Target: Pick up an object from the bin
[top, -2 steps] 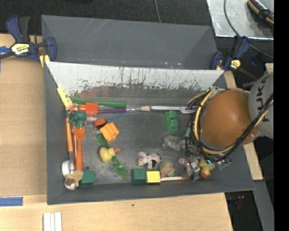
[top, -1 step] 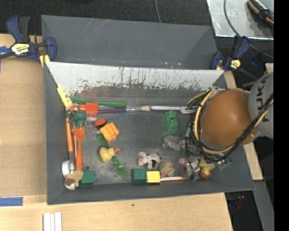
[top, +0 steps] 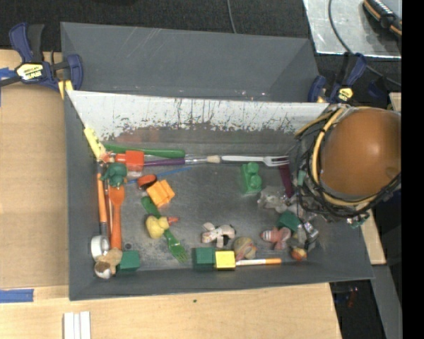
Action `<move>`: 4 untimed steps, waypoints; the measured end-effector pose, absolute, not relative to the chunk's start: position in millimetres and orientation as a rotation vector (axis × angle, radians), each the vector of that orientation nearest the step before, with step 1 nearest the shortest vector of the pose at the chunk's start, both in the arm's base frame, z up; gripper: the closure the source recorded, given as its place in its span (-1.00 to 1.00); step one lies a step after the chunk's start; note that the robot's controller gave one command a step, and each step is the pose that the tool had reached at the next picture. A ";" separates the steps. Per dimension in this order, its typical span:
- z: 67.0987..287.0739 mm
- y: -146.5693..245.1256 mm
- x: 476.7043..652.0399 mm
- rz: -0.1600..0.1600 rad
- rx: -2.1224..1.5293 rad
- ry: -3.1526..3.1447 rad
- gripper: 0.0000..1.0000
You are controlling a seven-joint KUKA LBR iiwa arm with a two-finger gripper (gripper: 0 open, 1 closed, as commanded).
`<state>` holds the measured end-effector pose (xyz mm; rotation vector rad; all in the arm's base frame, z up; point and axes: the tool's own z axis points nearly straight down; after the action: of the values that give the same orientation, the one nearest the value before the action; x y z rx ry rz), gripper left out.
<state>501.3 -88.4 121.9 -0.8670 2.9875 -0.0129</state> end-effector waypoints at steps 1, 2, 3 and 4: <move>74.4 -106.8 492.4 -0.007 -0.891 2.982 1.00; 74.5 -106.9 492.4 -0.007 -0.890 2.982 1.00; 135.6 -120.5 500.5 -0.002 -0.787 3.015 1.00; 169.4 -126.4 499.7 -0.009 -0.828 2.998 1.00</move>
Offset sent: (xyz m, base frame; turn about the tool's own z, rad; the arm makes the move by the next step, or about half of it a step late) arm 0.0000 0.0000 0.0000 0.0000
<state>499.7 -126.4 169.4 -0.8276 2.9980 -0.0089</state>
